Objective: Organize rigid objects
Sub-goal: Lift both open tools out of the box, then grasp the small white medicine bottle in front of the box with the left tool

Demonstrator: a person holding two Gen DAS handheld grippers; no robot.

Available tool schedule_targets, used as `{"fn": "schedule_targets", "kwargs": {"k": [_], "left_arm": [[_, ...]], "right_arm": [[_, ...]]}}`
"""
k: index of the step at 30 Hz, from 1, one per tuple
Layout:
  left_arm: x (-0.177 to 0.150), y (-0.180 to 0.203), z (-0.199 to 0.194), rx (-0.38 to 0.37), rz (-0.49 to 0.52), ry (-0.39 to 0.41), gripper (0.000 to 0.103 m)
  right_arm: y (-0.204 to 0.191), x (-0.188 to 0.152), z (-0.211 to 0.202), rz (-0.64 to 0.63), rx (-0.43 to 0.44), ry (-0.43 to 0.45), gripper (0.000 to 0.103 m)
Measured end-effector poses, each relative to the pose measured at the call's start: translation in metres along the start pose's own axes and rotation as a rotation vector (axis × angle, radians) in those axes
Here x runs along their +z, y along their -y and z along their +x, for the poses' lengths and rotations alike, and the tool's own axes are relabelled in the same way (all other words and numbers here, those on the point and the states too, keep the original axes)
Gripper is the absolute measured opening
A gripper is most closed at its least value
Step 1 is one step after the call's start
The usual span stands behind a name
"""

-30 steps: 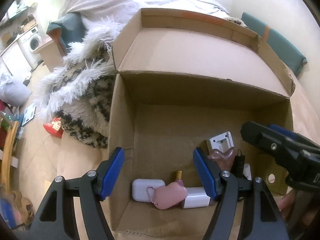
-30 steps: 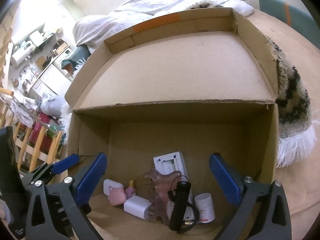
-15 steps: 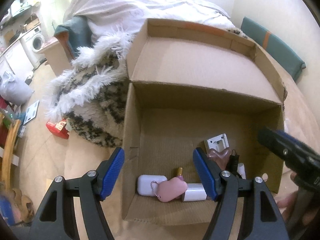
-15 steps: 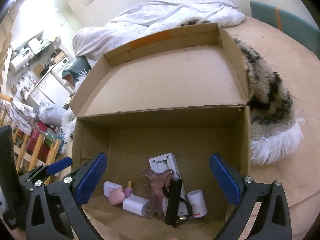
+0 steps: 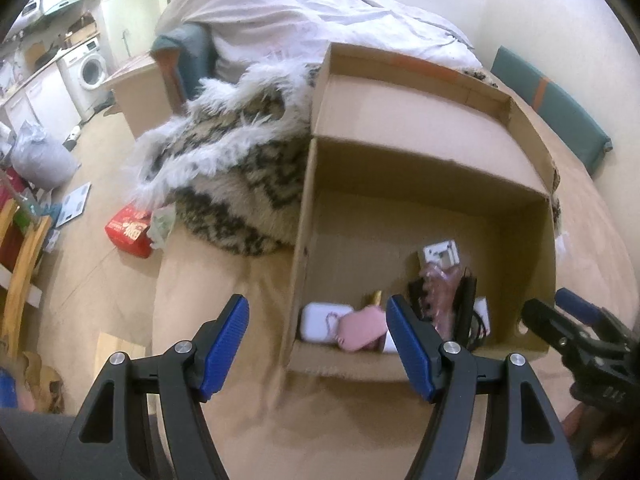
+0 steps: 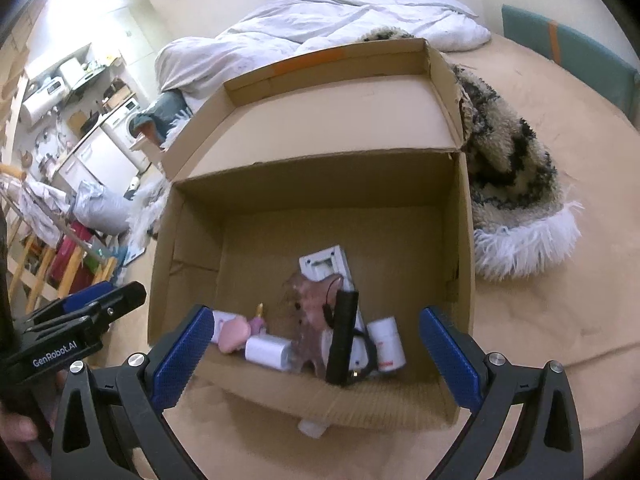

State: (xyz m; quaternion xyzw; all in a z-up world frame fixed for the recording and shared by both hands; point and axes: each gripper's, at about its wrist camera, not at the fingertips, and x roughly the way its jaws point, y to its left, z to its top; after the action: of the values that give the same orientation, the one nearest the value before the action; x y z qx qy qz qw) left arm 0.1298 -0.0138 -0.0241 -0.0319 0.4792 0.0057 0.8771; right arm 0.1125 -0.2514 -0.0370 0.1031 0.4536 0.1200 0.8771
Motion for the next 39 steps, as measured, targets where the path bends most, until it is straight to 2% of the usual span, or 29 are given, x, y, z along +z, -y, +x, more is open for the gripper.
{"fn": "schedule_targets", "kwargs": {"k": [10,21,28,32,37,39], "left_arm": [[-0.035,-0.016,-0.006,0.017,-0.025,-0.039,0.068],[-0.059,-0.004,0.009,0.016,0.0,-0.112,0.068],[-0.071,0.025,0.022,-0.009,0.041,-0.155,0.068],[-0.077,0.049,0.037,-0.057,0.052,-0.208,0.068],[-0.089,0.088,0.07,-0.082,0.096,-0.299,0.068],[-0.09,0.1,0.08,-0.09,0.118,-0.311,0.068]], "right_arm": [[-0.007,-0.031,-0.017,-0.022,0.001,-0.025,0.103],[0.008,-0.055,-0.014,0.022,-0.029,-0.105,0.103],[0.041,-0.063,-0.012,0.118,-0.086,-0.145,0.103],[0.055,-0.062,-0.016,0.184,-0.074,-0.13,0.103],[0.065,-0.059,-0.012,0.241,-0.054,-0.138,0.103],[0.068,-0.059,-0.009,0.266,-0.041,-0.15,0.103]]}}
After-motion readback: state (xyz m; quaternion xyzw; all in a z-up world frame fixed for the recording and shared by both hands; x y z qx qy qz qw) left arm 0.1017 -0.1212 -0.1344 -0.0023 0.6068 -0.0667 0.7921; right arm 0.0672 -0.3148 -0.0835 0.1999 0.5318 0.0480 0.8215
